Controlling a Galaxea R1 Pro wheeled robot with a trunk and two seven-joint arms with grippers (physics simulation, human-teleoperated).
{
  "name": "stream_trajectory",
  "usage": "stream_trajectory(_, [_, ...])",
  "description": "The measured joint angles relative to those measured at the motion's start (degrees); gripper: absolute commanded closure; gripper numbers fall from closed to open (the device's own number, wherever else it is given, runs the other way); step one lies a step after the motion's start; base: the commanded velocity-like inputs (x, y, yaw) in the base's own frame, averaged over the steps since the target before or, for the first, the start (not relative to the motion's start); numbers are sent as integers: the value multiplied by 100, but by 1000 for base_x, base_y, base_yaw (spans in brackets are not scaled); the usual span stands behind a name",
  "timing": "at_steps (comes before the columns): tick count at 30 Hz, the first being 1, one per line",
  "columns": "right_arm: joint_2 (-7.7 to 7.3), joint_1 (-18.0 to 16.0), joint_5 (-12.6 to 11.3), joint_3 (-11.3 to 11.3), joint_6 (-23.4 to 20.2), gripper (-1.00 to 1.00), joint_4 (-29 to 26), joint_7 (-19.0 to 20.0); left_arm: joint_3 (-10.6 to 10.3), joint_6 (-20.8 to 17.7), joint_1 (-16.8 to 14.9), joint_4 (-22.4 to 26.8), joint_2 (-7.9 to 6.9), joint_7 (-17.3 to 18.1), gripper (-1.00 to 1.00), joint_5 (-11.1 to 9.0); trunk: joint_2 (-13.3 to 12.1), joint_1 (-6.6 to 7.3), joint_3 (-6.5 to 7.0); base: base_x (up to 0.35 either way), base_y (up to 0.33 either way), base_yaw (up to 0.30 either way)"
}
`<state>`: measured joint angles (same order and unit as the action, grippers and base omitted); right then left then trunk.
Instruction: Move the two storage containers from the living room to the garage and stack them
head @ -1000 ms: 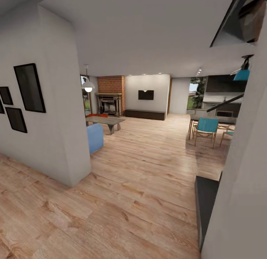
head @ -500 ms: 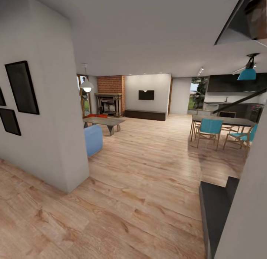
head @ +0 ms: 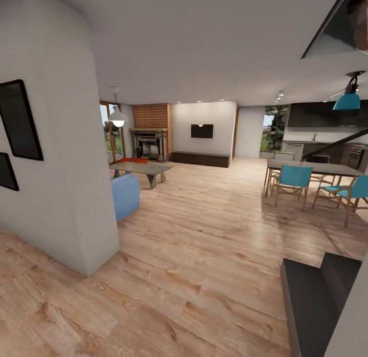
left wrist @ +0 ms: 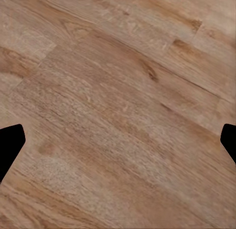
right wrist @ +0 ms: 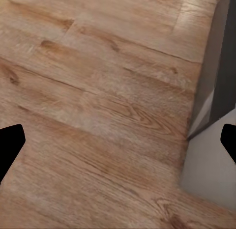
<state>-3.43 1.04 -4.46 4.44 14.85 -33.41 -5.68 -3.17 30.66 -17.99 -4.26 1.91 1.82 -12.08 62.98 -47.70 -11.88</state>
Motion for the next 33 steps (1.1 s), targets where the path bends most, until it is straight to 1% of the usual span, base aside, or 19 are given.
stream_trajectory(7, [4,0,1,1,0,-100,19,5,0,0,0,-1,0,1,-100,-10,0,0,0,324,0,0])
stream_trajectory(10, [8,0,0,1,1,-100,176,30,0,0,0,-3,0,0,-100,-9,0,0,0,325,0,0])
stream_trajectory(15, [16,0,-3,-1,1,-100,268,39,0,0,0,-4,0,0,-100,-4,0,0,0,324,0,0])
stream_trajectory(27, [17,0,-6,-9,-1,-100,295,35,0,-8,0,-3,0,-7,-100,-10,0,0,0,325,0,0])
stream_trajectory(29, [17,0,-10,-7,-4,-100,404,37,0,-8,0,-3,0,-5,-100,-9,0,0,0,325,0,0])
stream_trajectory(30, [16,0,-8,-8,-3,-100,561,34,0,-8,0,-4,0,-7,-100,-6,0,0,0,325,0,0])
stream_trajectory(33, [16,-1,-11,-12,-6,-100,669,33,0,-8,0,-5,0,-7,-100,-5,0,0,0,325,0,0])
